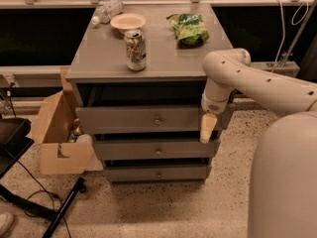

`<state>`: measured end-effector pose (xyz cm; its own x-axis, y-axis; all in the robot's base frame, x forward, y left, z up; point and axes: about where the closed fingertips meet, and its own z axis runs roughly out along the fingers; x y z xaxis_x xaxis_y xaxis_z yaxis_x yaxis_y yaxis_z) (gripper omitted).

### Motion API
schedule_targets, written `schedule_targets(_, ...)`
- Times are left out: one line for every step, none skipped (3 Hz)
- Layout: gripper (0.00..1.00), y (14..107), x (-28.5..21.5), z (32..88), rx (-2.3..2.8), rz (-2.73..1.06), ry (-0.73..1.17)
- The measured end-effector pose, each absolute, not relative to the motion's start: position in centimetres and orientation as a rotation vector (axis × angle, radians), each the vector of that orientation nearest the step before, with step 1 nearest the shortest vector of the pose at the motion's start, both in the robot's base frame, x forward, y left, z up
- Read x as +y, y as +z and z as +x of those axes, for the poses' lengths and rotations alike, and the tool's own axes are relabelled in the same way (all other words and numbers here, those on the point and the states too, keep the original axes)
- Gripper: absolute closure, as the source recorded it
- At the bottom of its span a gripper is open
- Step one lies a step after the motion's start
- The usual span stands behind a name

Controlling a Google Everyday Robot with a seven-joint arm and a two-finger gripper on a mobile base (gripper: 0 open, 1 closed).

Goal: Open top drawer

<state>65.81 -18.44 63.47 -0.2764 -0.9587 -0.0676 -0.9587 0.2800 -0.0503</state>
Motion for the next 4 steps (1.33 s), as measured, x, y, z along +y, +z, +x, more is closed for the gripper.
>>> schedule_targets(0.00,63.4,-18.4,65.8,2.450,-1.850,0.020)
schedule_targets(0.18,63.1,-18.5,65.4,2.461,-1.823,0.025)
schedule_targets(0.41,63.6,-18.1,64.3,2.476,-1.775,0.029)
schedule_targets(0.65,63.9,-18.1,64.3,2.476,-1.775,0.029)
